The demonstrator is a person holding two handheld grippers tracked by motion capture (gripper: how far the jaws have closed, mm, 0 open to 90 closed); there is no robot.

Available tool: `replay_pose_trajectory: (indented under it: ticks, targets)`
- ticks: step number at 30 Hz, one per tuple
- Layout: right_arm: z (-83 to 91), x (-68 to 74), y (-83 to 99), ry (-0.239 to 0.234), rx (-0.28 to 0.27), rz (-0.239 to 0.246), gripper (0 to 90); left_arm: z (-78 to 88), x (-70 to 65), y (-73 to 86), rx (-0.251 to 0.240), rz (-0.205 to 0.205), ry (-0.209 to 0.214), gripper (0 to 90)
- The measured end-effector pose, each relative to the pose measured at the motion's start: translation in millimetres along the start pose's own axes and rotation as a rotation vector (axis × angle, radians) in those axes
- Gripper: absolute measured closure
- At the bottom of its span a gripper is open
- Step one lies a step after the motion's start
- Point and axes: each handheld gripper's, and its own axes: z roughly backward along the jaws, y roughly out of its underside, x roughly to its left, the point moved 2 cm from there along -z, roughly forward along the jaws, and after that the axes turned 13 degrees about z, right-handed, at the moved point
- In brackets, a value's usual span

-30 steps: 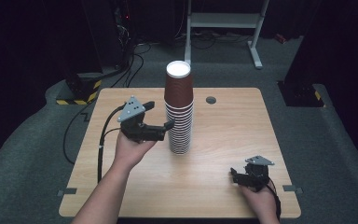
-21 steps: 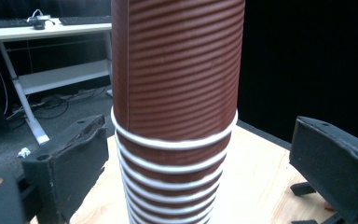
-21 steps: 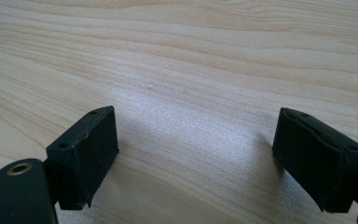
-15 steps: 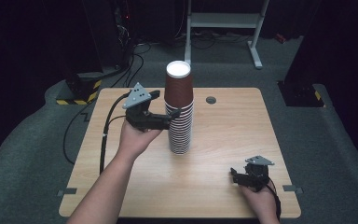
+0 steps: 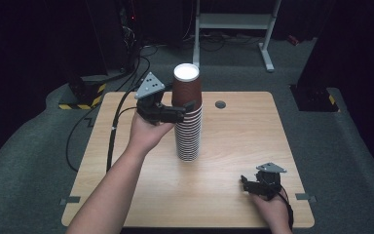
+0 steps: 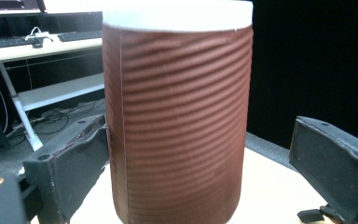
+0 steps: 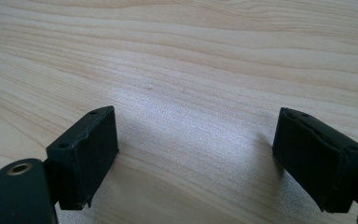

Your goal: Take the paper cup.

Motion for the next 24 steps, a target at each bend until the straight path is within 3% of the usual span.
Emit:
replay_pose_trajectory:
  ticks: [15, 24]
  targets:
    - [0.2, 0.2, 0.2, -0.003, 0.0, 0.0, 13.6, -17.7, 5.6, -20.0, -0.003, 0.002, 0.005, 5.2]
    - [0.2, 0.1, 0.3, -0.004, -0.001, 0.003, 13.6, -27.5, 7.9, -22.3, 0.006, 0.002, 0.011, 6.3]
